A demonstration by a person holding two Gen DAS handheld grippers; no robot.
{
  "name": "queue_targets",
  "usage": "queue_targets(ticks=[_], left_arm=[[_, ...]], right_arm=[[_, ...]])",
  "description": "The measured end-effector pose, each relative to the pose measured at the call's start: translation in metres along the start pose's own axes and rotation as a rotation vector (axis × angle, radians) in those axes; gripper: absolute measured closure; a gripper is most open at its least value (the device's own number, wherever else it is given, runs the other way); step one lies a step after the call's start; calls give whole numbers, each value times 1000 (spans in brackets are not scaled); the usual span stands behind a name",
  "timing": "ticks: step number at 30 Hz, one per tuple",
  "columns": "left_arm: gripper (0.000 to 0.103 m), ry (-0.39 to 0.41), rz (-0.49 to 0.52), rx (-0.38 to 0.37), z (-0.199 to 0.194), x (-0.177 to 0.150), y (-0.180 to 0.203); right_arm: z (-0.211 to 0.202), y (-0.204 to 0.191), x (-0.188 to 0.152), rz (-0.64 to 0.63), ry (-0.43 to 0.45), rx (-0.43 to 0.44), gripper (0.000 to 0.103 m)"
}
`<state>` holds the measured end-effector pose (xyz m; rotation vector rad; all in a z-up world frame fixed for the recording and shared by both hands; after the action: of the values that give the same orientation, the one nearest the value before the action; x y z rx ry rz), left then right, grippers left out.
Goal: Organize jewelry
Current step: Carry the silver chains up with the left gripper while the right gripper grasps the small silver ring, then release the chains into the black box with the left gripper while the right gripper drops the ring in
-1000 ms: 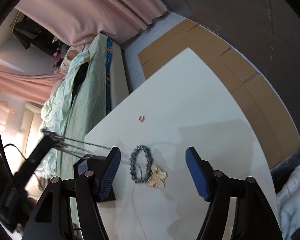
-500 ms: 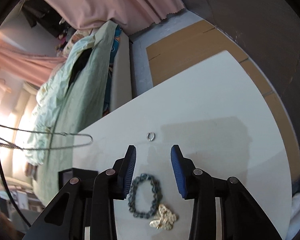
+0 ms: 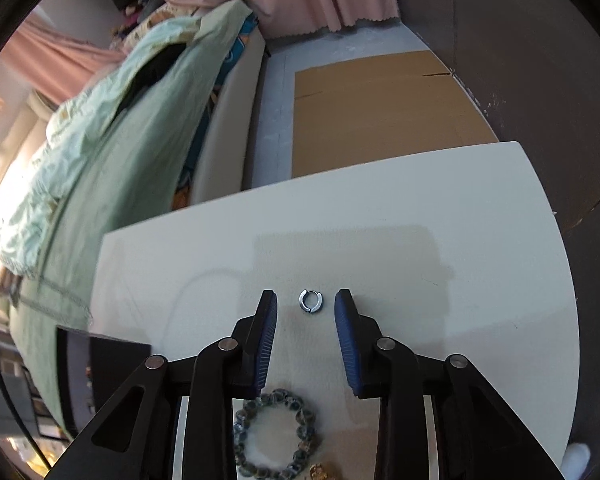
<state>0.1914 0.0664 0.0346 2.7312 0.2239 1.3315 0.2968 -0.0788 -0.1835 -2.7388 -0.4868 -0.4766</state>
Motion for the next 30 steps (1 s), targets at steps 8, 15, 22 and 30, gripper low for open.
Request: queue_targets(ticks=[8, 15, 22, 30], left_arm=[[86, 20, -4, 34, -17, 7, -14], [86, 29, -8, 41, -36, 8, -19], [86, 38, -13, 24, -52, 2, -19], [86, 10, -49, 3, -43, -20, -27]], right_arm=[[-2, -18, -6, -147, 23, -223, 88], [-15, -18, -7, -120, 7, -166, 89], [-57, -31, -5, -89, 76, -64, 89], [-89, -44, -8, -66, 130, 29, 89]])
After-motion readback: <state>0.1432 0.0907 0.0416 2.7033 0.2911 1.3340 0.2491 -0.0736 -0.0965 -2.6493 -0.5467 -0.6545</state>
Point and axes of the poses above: each gripper's, at about its wrist camera, not at the fingertips, and z roughly the way its jaws point, y to its right, x to its top, the point moved 4 cm from there along z, roughly the way its jaws point, and after that the axes turned 2 degrees about -x, right-handed, at the moved point
